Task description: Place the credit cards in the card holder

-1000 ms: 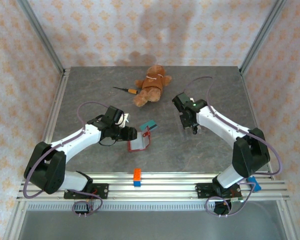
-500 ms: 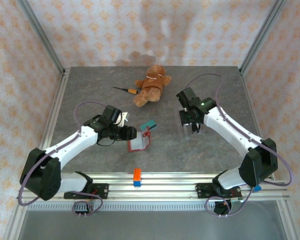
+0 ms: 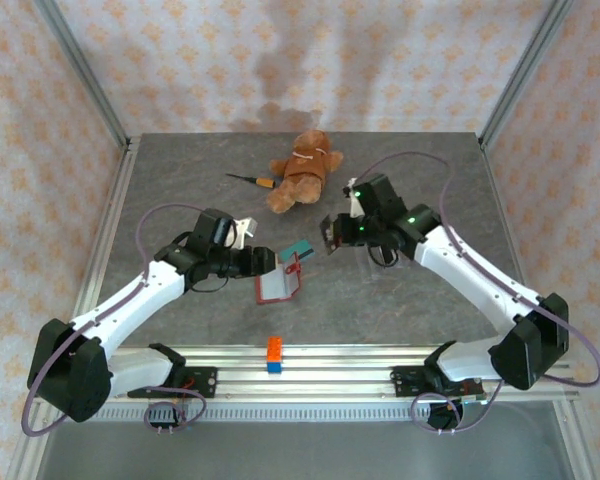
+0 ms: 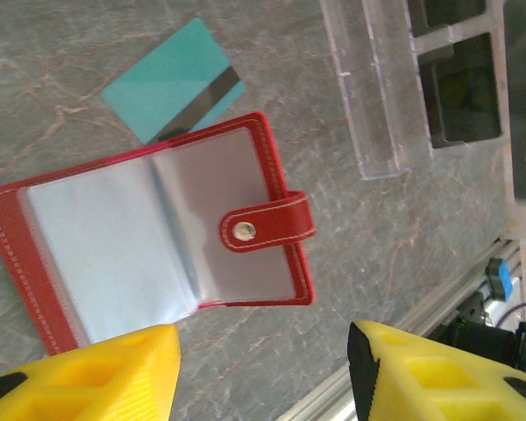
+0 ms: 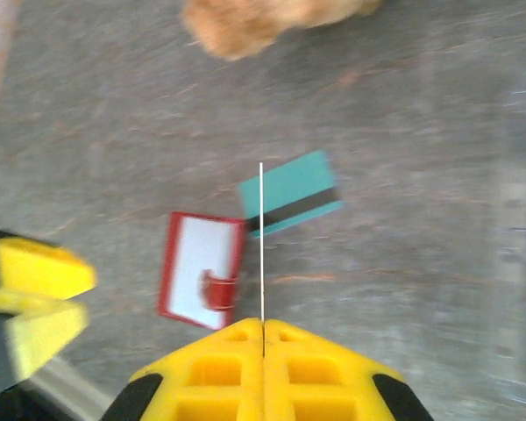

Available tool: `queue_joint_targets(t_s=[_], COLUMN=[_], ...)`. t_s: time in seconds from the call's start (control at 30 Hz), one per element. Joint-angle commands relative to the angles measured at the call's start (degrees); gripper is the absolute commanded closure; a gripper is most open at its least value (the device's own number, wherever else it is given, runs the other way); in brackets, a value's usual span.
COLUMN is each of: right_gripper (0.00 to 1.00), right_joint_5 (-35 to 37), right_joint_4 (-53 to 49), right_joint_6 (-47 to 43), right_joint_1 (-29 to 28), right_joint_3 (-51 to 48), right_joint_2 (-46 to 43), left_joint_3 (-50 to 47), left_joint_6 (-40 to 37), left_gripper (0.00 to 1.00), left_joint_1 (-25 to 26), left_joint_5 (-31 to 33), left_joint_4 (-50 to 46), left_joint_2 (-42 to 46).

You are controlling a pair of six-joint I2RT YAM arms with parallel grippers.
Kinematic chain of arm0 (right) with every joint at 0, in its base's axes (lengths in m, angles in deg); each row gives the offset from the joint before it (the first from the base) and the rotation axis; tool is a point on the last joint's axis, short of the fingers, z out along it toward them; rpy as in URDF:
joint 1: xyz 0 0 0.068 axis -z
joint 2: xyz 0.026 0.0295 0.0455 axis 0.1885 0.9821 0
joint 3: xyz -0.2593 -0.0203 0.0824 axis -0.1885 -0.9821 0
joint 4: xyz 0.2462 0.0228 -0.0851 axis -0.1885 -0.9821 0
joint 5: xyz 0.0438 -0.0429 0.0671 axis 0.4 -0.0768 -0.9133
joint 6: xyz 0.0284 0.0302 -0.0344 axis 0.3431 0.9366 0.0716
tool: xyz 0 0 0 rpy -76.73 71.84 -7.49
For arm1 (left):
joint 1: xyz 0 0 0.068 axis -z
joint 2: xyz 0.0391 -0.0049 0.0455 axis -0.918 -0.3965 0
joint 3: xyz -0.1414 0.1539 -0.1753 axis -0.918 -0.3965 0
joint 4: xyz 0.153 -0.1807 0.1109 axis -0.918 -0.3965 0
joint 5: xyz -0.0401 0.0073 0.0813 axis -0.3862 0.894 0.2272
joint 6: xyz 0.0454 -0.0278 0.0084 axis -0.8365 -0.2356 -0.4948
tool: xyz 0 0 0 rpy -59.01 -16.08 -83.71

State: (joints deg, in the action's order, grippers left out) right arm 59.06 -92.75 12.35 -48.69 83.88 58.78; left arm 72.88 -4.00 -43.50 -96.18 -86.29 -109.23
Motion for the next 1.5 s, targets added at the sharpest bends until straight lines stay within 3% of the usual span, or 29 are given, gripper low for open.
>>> queue_joint_targets(t_s=[0.0, 0.2, 0.43, 0.67, 0.8, 1.27, 1.47], right_gripper=[1.00, 1.00, 1.00, 1.00, 1.00, 1.00, 1.00], right_joint_5=[-3.08, 0.24, 7.89, 4.49, 4.25, -9.12, -9.84], right_joint_4=[10.60, 12.90, 8.95, 13.42, 13.71, 23.07, 23.52], right_joint_6=[6.71, 7.23, 4.94, 7.40, 7.08, 10.74, 10.59], right_joint_1=[-5.17, -11.27, -11.75, -11.70, -11.20, -5.49, -4.40], right_joint_3=[-1.87, 1.41, 1.89, -2.41, -4.08, -13.81, -14.90], right_joint_2=[2.82, 11.70, 17.04, 19.35, 18.40, 16.15, 13.93], left_joint_3=[-1.62, -4.37, -6.11, -6.88, -6.83, -6.14, -5.31], left_joint_6=[-0.60, -0.95, -0.99, -1.53, -3.02, -4.16, -5.49], left_gripper=[0.46, 0.53, 0.64, 0.71, 0.73, 0.82, 0.88], left_joint_1=[-0.83, -0.90, -0.86, -0.71, -0.74, -0.64, -0.64], left_joint_5=[3.51, 5.12, 6.47, 7.01, 10.87, 11.39, 13.41], left_joint_4=[-3.25, -1.79, 2.50, 4.62, 2.76, 3.13, 1.37], left_joint_2=[0.36, -3.41, -7.60, -10.91, -12.92, -17.11, -18.43])
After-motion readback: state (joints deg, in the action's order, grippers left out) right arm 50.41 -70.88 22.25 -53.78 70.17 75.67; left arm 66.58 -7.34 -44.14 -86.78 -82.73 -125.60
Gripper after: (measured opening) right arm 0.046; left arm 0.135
